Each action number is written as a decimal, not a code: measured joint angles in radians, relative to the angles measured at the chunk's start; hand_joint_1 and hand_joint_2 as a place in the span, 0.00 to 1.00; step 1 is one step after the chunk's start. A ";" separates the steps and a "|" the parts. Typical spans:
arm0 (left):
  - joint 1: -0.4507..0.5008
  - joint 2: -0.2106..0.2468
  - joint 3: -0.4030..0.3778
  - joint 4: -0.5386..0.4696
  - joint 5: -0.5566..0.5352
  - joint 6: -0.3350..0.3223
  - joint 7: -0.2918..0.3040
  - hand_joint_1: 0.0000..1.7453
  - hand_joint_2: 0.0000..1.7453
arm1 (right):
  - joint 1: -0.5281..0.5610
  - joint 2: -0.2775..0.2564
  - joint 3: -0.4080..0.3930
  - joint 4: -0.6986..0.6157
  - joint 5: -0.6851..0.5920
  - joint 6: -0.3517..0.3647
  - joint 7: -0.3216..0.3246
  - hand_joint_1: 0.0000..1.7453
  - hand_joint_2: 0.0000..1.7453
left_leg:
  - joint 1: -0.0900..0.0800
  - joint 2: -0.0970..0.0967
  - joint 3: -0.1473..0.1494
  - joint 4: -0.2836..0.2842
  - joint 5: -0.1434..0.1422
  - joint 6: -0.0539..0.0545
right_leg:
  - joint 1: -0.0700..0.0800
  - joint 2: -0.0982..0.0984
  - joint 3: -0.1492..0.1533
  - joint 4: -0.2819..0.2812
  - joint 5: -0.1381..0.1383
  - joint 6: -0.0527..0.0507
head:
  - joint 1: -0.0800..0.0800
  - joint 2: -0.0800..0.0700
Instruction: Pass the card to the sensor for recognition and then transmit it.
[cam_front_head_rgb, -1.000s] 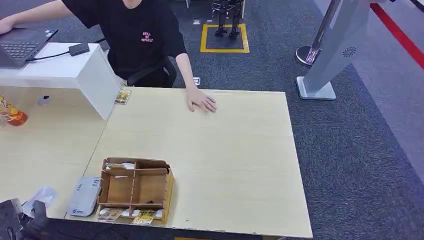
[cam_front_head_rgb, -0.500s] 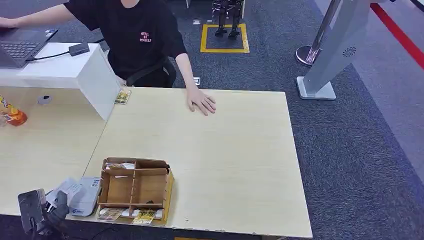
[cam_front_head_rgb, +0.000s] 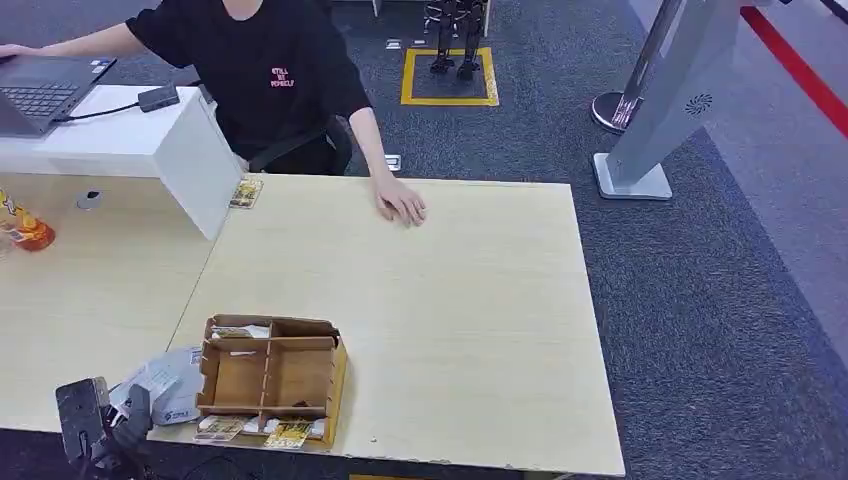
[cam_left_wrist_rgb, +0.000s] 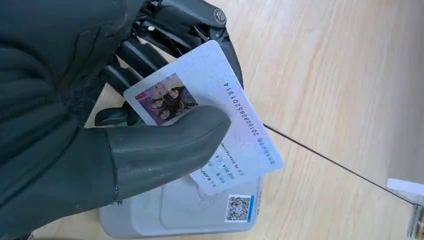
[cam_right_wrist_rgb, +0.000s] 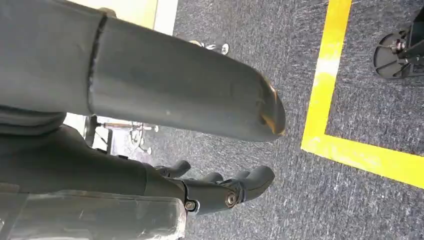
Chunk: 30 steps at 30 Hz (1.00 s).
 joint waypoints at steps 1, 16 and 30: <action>0.002 0.000 -0.005 0.000 0.001 0.009 0.000 1.00 1.00 | 0.000 0.000 0.000 0.000 0.000 -0.001 0.000 0.00 0.00 | 0.000 0.000 0.000 0.000 0.000 0.000 | 0.000 0.000 0.000 0.000 0.000 0.000 | 0.000 0.000; 0.020 -0.003 -0.102 -0.064 0.153 0.118 -0.003 1.00 1.00 | 0.000 0.000 0.000 0.002 -0.009 -0.016 -0.001 0.00 0.00 | 0.000 0.000 0.000 0.000 0.000 0.000 | 0.000 0.000 0.000 0.000 0.000 0.000 | 0.000 0.000; 0.054 0.019 -0.170 -0.138 0.359 0.237 -0.025 1.00 1.00 | 0.000 0.000 -0.001 0.010 -0.012 -0.035 -0.001 0.00 0.00 | 0.000 0.000 0.000 0.000 0.000 0.000 | 0.000 0.000 0.000 0.000 0.000 0.000 | 0.000 0.000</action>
